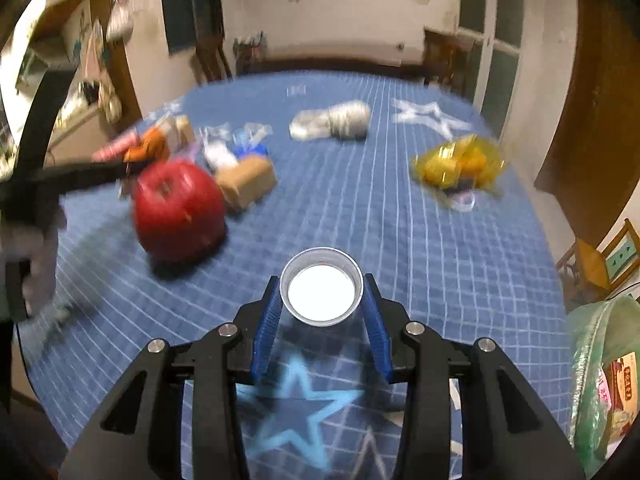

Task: Collect trash
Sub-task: 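Grasp the orange paper cup with the left tool while the right tool grasps the clear plastic cup, then lift both cups and carry them over the green bin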

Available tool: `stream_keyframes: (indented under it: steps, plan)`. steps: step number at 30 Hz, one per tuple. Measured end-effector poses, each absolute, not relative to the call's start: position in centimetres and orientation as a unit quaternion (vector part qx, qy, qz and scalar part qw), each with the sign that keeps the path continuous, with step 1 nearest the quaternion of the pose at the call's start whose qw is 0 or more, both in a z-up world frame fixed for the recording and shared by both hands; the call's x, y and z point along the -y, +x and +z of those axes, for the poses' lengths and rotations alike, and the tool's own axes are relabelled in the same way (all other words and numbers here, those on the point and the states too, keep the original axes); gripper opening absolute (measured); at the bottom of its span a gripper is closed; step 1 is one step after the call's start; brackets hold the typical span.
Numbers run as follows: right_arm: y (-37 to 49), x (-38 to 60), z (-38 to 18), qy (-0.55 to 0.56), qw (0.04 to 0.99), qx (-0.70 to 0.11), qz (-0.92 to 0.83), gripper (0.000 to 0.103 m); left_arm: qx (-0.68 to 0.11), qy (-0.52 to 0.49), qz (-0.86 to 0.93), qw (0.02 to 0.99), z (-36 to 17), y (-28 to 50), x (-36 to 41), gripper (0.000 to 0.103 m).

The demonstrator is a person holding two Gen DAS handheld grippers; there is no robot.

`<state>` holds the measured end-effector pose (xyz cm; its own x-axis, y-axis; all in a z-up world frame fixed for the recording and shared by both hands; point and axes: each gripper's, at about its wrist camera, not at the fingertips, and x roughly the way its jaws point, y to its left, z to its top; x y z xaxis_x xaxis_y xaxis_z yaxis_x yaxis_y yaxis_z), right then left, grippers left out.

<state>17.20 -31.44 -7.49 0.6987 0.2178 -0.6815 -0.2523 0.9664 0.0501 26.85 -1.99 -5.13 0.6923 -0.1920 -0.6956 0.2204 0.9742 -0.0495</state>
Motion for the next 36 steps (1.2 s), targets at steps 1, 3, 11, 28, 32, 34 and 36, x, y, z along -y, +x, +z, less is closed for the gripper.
stream_keyframes:
  steps: [1, 3, 11, 28, 32, 34, 36]
  plan:
    - [16.6, 31.2, -6.6, -0.017, 0.929, -0.347, 0.126, 0.038, -0.361, 0.017, -0.115, 0.926, -4.4, 25.4, 2.0, 0.013]
    - [15.5, 30.8, -5.1, -0.008, 0.941, -0.316, 0.123, 0.038, -0.331, 0.014, -0.114, 0.937, -3.2, 22.7, 2.0, 0.013]
    - [11.1, 27.5, -0.6, -0.002, 0.973, -0.200, 0.111, 0.038, -0.215, 0.003, -0.084, 0.973, 0.9, 13.8, 2.3, 0.013]
    - [7.0, 26.3, 1.5, -0.009, 0.984, -0.150, 0.093, 0.039, -0.159, -0.004, -0.098, 0.982, 3.1, 6.6, 4.4, 0.013]
    - [6.6, 27.1, 1.7, -0.008, 0.985, -0.148, 0.085, 0.039, -0.158, -0.002, -0.105, 0.982, 3.5, 6.5, 5.2, 0.013]
    - [6.4, 27.6, 2.0, -0.009, 0.986, -0.147, 0.080, 0.039, -0.156, -0.001, -0.111, 0.982, 3.9, 6.4, 6.0, 0.013]
    - [6.1, 28.2, 2.2, -0.009, 0.987, -0.145, 0.073, 0.039, -0.154, 0.001, -0.117, 0.981, 4.2, 6.6, 6.7, 0.013]
